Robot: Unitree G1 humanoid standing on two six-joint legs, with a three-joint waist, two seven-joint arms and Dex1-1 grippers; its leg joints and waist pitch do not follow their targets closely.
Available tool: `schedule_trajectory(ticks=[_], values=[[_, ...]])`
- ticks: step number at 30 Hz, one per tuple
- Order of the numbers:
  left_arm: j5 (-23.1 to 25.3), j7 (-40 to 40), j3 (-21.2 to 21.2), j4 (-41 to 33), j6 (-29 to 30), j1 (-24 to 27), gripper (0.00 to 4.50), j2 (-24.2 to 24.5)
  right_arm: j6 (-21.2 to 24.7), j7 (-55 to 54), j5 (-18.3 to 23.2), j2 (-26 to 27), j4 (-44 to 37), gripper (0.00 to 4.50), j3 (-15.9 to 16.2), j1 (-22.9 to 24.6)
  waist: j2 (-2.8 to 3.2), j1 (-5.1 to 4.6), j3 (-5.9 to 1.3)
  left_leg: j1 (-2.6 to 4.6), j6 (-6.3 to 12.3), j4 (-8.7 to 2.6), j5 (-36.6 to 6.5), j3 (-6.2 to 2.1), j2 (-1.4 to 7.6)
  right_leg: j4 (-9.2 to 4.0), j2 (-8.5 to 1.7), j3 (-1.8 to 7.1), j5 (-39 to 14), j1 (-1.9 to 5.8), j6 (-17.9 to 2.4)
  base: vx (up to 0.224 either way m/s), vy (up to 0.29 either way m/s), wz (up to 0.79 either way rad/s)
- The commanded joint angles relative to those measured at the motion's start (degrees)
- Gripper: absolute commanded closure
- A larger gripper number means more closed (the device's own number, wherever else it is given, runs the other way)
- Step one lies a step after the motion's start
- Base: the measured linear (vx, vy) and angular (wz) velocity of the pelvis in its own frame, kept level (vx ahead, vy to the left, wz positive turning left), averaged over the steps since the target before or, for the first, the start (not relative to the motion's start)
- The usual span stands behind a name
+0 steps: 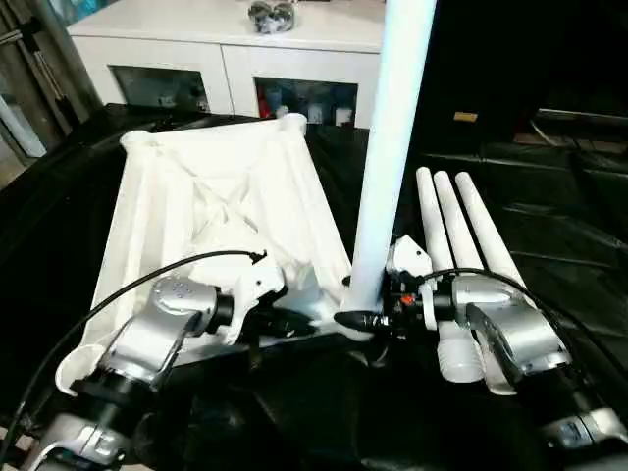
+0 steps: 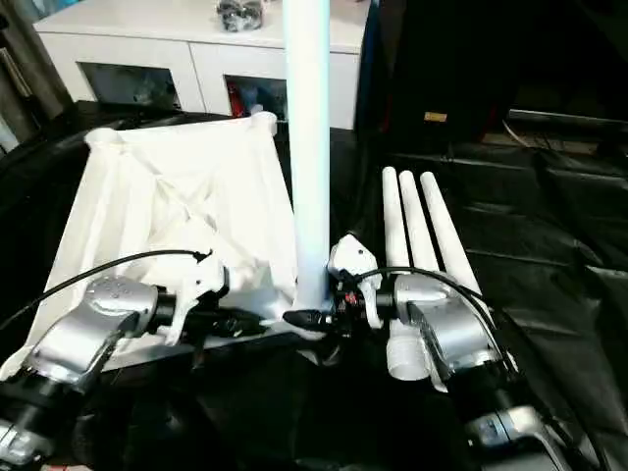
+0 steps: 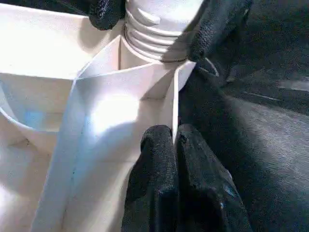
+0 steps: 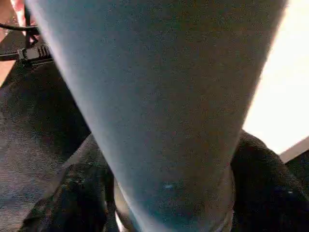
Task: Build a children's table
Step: Rotate leg to tighten
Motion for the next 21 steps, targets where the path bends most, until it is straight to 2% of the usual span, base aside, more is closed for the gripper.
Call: schedule_trajectory(ticks=[1,7,8,10,11,12,13,14,17,19,20,21], values=[[-2.1,-1.1,-0.8,-2.1,-0.4,-0.5,4.5,-0.8,0.9,1.8,0.8,0.8,-2.2,1.63,2.1,0.5,-0.17,-0.19,-3.54,1.24,3.86,-3.74,-7.2,-1.8,3.81,-3.96,-4.97,2.7,-1.7,2.22,-14.1,0.0,0.0,0.0],[-0.8,2.8,-0.4,-1.0,-0.3,-1.0,4.5,-2.4,1.3,-1.4,-0.4,3.0,-1.2,1.78,2.9,1.0,-0.27,-0.29,-3.48,1.2,3.51,-3.73,-7.4,-1.81,3.77,-4.04,-5.08,2.76,-2.4,2.19,-14.0,0.0,0.0,0.0],[-0.1,5.6,0.2,0.0,-0.1,-1.7,4.5,-3.8,1.1,-6.1,-2.1,4.9,0.8,1.79,2.7,0.6,-0.38,-0.39,-3.47,1.21,3.23,-3.74,-7.5,-1.82,3.73,-4.12,-5.1,2.79,-3.1,2.21,-13.8,0.0,0.0,0.0],[0.5,8.6,0.9,0.9,0.6,-2.5,4.5,-5.2,0.3,-11.9,-4.1,7.0,3.7,1.8,1.9,-0.2,-0.41,-0.73,-3.23,1.26,2.26,-3.94,-9.1,-1.87,3.64,-4.45,-5.16,2.81,-6.4,2.07,-13.6,0.0,0.0,0.0],[1.1,11.9,1.6,2.1,1.2,-3.5,4.5,-6.8,0.4,-20.3,-6.4,9.6,8.3,1.8,0.7,-1.9,-0.47,-1.28,-2.91,1.48,0.57,-4.27,-11.8,-1.97,3.51,-4.86,-5.22,2.84,-11.4,1.94,-13.0,0.0,0.0,0.0],[1.9,15.0,2.0,3.3,1.8,-4.5,4.5,-8.3,1.3,-26.5,-7.2,11.9,11.6,1.8,-0.7,-3.3,-0.46,-1.62,-2.71,1.54,-0.07,-4.44,-13.0,-2.05,3.46,-5.08,-5.25,2.84,-13.6,1.85,-12.7,0.0,0.0,0.0],[2.1,16.0,2.2,3.7,2.1,-4.9,4.5,-8.8,1.6,-28.5,-7.4,12.7,12.7,1.8,-1.3,-3.8,-0.4,-2.27,-2.5,1.79,-1.41,-4.58,-15.7,-2.22,3.33,-5.46,-5.34,2.86,-18.6,1.7,-11.8,0.0,0.0,0.0],[2.6,18.6,2.4,4.9,3.1,-6.0,4.5,-10.5,3.2,-33.3,-6.9,15.0,15.8,1.8,-3.0,-5.2,-0.68,-2.49,-2.67,1.63,-1.87,-4.69,-16.1,-2.48,3.31,-5.57,-5.45,2.82,-20.7,2.08,-10.6,0.0,0.0,0.0],[3.2,22.3,3.0,6.3,3.4,-7.0,4.5,-12.4,4.0,-37.4,-6.4,16.9,18.4,1.8,-4.4,-6.4,-0.62,-2.79,-2.73,1.9,-1.55,-4.57,-15.9,-2.34,3.31,-5.79,-5.35,3.13,-19.0,1.7,-10.2,0.0,0.0,0.0],[3.5,25.0,3.5,7.4,3.7,-7.9,4.5,-14.1,3.9,-40.7,-5.9,18.7,20.5,1.8,-5.7,-7.4,-0.59,-2.95,-2.67,1.73,-1.15,-4.58,-15.2,-2.22,3.28,-5.77,-5.29,3.22,-17.8,1.68,-10.5,0.0,0.0,0.0],[3.6,25.8,3.5,7.8,3.7,-8.4,4.5,-15.2,2.3,-40.6,-5.8,19.9,21.3,1.24,-5.9,-7.8,-0.6,-2.93,-2.87,1.71,-0.76,-4.5,-14.3,-2.21,3.25,-5.66,-5.27,3.15,-16.1,1.82,-10.7,0.0,0.0,0.0],[3.6,25.7,3.3,7.8,3.5,-8.4,4.5,-15.5,1.8,-40.2,-5.7,20.4,21.5,1.1,-6.0,-8.0,-0.56,-2.89,-2.88,1.65,-0.56,-4.46,-14.0,-2.18,3.28,-5.6,-5.29,3.19,-15.5,1.81,-10.9,0.0,0.0,0.0]])
